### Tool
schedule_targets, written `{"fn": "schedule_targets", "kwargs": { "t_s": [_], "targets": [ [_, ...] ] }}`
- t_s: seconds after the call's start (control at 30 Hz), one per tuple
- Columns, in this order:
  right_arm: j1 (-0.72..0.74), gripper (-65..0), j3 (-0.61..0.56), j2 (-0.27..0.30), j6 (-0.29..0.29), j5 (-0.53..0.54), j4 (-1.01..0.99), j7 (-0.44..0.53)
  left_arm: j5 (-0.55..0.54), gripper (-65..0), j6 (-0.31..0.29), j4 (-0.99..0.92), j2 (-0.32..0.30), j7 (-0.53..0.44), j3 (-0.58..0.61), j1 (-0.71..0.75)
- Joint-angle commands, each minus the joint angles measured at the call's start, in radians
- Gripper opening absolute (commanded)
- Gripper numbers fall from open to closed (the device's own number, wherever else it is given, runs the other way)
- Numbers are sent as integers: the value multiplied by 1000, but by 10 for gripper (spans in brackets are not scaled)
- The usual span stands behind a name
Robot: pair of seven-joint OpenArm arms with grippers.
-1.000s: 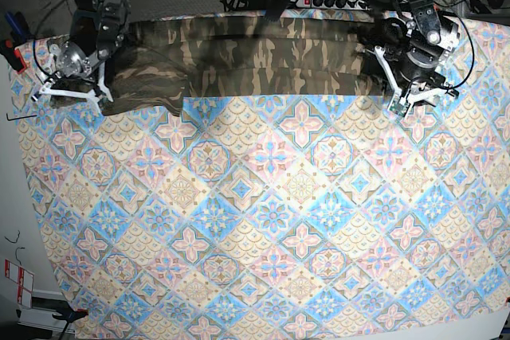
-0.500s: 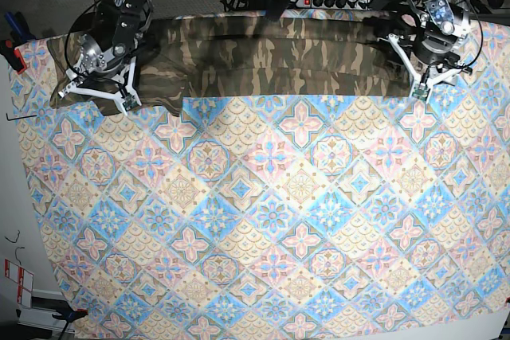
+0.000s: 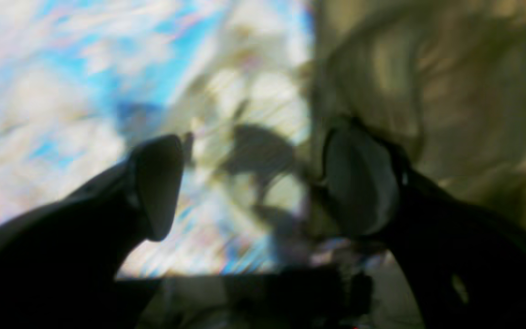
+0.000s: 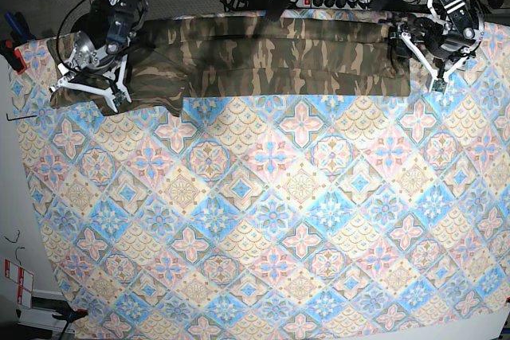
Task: Fold the T-shirt properly
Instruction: 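Adjust the left gripper's hold on the shirt's side edge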
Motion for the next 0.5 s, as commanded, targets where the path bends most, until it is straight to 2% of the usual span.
{"fn": "schedule_targets", "kwargs": {
  "t_s": [0.0, 0.23, 0.4, 0.47],
  "targets": [
    [8, -387, -1, -1, -8, -9, 15, 3, -28, -165, 2, -10, -16, -3, 0, 8],
    [7, -387, -1, 1, -8, -9, 15, 3, -180, -165, 2, -52, -51, -2, 89, 46],
    [3, -387, -3, 1, -8, -9, 15, 3, -212, -167, 2, -176, -50, -6, 142, 40],
    [3, -387, -3, 1, -8, -9, 15, 3, -211, -189, 2, -222, -50, -9, 158, 31]
  ]
}}
